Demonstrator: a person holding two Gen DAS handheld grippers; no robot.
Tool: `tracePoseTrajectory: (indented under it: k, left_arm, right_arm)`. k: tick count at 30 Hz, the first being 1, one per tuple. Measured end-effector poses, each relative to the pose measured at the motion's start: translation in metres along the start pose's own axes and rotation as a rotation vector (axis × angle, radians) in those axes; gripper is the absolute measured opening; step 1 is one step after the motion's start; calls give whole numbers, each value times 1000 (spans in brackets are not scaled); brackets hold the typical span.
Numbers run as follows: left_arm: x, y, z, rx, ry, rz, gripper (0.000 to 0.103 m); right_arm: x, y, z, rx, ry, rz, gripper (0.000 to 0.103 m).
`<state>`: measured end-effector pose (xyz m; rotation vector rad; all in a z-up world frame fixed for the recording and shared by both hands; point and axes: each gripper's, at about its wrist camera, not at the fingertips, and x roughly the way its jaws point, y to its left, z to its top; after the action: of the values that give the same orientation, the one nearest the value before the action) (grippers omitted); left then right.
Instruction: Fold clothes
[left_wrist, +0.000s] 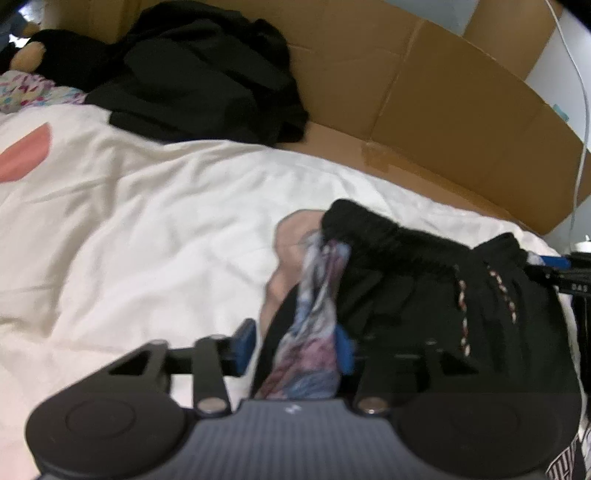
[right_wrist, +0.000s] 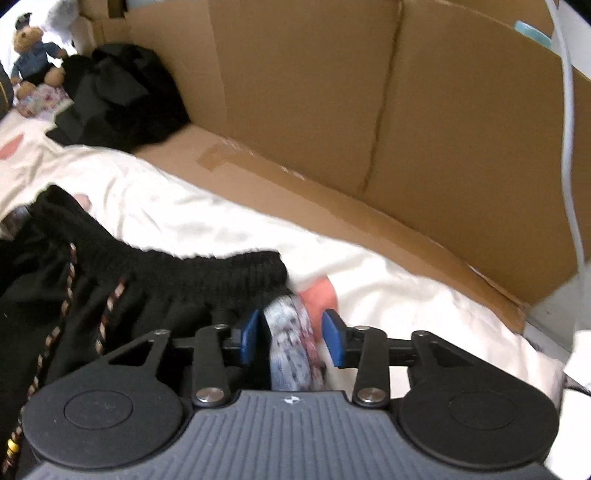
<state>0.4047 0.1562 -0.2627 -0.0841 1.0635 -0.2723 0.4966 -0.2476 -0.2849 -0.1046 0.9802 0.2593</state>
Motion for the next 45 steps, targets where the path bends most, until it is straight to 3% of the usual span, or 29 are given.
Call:
tracePoseTrajectory:
  k: [5, 14, 25, 42, 45]
  left_arm:
    - [-14, 7, -11, 0, 3, -6, 53]
    - [-35, -9, -32, 99, 8, 4, 53]
    - [-92, -37, -69, 110, -64, -92, 52]
    - [-167, -73, -138, 164, -129, -207, 52]
    - [-176, -74, -151, 167, -160, -180, 45]
  right_arm:
    - [-26, -7, -11, 74, -23, -3, 43]
    - [-63, 7, -45, 125, -78, 6, 43]
    - [-131, 24, -73, 159, -187, 81, 43]
    - [-241, 42, -139, 45, -217, 81, 43]
    - [-248, 54, -155, 11, -208, 96, 43]
